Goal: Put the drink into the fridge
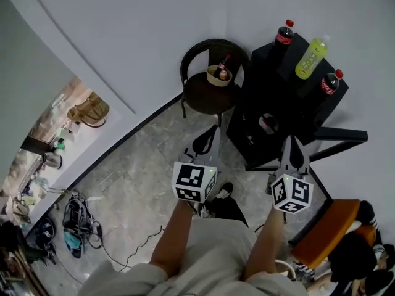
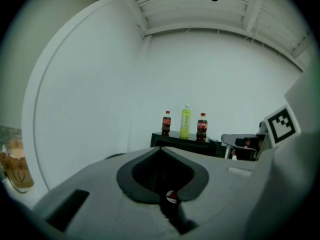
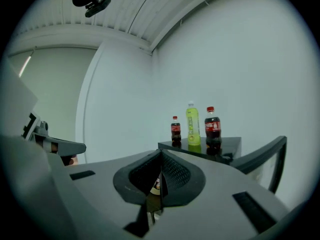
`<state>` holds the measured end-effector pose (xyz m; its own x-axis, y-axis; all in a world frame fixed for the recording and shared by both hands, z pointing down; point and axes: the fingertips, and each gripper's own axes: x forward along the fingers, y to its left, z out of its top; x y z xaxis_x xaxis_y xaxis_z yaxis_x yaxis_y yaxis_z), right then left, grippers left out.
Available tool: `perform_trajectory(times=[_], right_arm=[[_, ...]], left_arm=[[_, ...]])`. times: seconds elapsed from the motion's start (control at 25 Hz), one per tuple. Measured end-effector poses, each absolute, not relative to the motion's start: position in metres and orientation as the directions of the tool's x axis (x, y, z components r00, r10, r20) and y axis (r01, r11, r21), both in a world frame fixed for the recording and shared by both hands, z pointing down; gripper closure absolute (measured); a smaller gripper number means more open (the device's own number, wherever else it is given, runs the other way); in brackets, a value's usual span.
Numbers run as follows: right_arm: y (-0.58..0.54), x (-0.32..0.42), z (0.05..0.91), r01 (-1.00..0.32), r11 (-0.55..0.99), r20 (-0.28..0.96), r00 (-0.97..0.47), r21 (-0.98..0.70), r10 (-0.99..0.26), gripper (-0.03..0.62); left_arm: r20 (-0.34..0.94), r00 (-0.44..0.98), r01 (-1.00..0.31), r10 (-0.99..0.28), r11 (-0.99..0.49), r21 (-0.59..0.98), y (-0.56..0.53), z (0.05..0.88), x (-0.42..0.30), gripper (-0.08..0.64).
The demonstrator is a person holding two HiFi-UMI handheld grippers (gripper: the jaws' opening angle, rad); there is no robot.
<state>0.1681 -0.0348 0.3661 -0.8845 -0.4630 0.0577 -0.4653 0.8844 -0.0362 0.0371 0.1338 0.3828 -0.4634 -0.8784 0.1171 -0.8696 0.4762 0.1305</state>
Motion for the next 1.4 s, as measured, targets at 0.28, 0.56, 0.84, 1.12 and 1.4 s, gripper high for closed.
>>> perform_trajectory(times=[0.28, 0.56, 0.84, 1.12, 1.4], right_arm=[[-0.084, 0.096, 0.313, -0.400, 0.916, -0.018, -0.916, -0.016, -0.401, 0.586], [-0.120, 0.057, 0.301, -0.348, 0.938, -0.037, -0.937, -0.001, -0.348, 0.586], [-0.140, 0.029, 0.289, -0.328, 0.944, -0.049, -0.944, 0.035, -0.327, 0.586], [-0.165, -0.004, 0.288, -0.360, 0.927, -0.018, -0.933, 0.103, -0.360, 0.585], [-0.206, -0.055, 0.297, -0.466, 0.883, -0.002, -0.885, 0.049, -0.466, 0.584]], left_arm=[[0.084, -0.436, -0.889, -0.896, 0.443, 0.114, 0.067, 0.340, -0.004, 0.551], [0.138, -0.436, -0.888, -0.889, 0.450, 0.093, 0.019, 0.355, -0.041, 0.552], [0.065, -0.423, -0.897, -0.904, 0.428, 0.112, -0.020, 0.332, -0.065, 0.551], [0.069, -0.357, -0.927, -0.932, 0.362, 0.093, -0.056, 0.334, -0.096, 0.551], [0.070, -0.254, -0.963, -0.965, 0.259, 0.075, -0.105, 0.340, -0.165, 0.551]])
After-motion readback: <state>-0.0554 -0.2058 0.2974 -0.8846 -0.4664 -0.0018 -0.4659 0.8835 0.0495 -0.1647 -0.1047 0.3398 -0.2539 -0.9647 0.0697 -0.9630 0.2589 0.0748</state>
